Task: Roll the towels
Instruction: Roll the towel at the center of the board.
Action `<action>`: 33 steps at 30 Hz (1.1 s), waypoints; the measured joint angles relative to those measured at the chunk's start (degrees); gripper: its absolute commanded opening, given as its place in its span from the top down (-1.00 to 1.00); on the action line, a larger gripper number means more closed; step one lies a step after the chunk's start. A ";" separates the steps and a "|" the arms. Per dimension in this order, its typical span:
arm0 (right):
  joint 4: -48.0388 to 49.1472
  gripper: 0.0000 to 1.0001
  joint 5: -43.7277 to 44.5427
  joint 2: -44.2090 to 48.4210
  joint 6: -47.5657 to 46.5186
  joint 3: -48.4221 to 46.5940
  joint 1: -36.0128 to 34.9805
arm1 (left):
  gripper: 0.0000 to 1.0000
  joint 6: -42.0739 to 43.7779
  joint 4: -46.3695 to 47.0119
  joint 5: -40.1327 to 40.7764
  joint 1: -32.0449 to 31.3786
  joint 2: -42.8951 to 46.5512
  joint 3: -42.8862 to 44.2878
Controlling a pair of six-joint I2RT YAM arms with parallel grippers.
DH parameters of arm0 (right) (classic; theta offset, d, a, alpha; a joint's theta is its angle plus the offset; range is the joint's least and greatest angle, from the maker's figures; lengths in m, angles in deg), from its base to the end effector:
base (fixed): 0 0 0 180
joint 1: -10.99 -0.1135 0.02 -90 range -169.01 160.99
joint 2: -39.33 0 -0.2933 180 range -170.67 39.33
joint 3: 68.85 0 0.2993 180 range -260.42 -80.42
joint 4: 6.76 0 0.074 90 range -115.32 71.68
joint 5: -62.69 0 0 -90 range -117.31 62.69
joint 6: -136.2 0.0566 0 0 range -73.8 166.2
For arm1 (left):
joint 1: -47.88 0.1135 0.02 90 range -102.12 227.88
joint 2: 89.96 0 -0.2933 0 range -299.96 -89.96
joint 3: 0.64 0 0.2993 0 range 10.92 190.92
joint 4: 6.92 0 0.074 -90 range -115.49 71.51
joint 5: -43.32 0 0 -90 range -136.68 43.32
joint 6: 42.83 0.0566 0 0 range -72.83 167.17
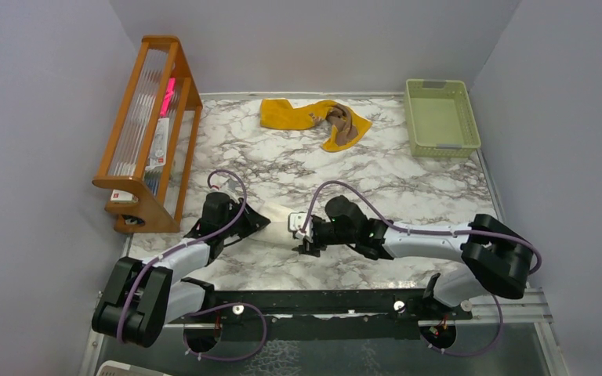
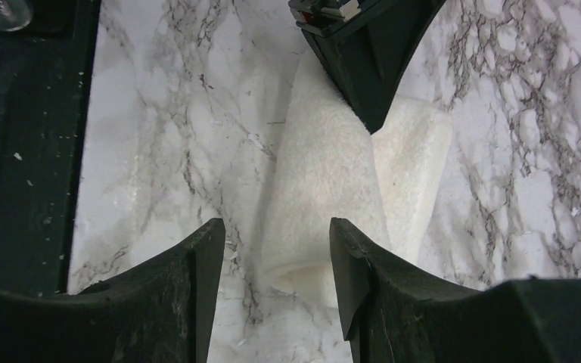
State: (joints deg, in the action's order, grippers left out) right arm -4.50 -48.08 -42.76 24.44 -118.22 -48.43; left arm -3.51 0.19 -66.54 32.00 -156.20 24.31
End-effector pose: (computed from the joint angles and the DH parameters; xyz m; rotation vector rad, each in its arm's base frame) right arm 0.1561 0.3037 0.1779 -1.5687 1.4848 0.7692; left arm 0.2179 -0.0820 0.1130 -0.4861 2.2668 -1.0088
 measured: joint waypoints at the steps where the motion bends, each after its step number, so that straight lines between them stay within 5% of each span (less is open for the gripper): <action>1: 0.90 -0.08 0.26 -0.87 -1.88 0.00 -0.26 | 0.89 0.00 0.02 0.04 0.00 -0.13 0.09; 16: 7.21 -0.09 4.44 -10.51 -16.09 -3.52 -4.28 | 0.89 2.45 -3.23 1.16 -0.13 -1.07 2.73; 33: 5.49 0.00 9.38 -12.41 -18.43 -6.47 -5.14 | 0.91 6.99 -7.67 2.10 -5.51 -5.97 9.16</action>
State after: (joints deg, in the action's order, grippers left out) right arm 0.99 -38.71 -55.17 6.02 -124.69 -53.56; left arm 3.49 -7.48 -64.44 26.49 -162.16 33.47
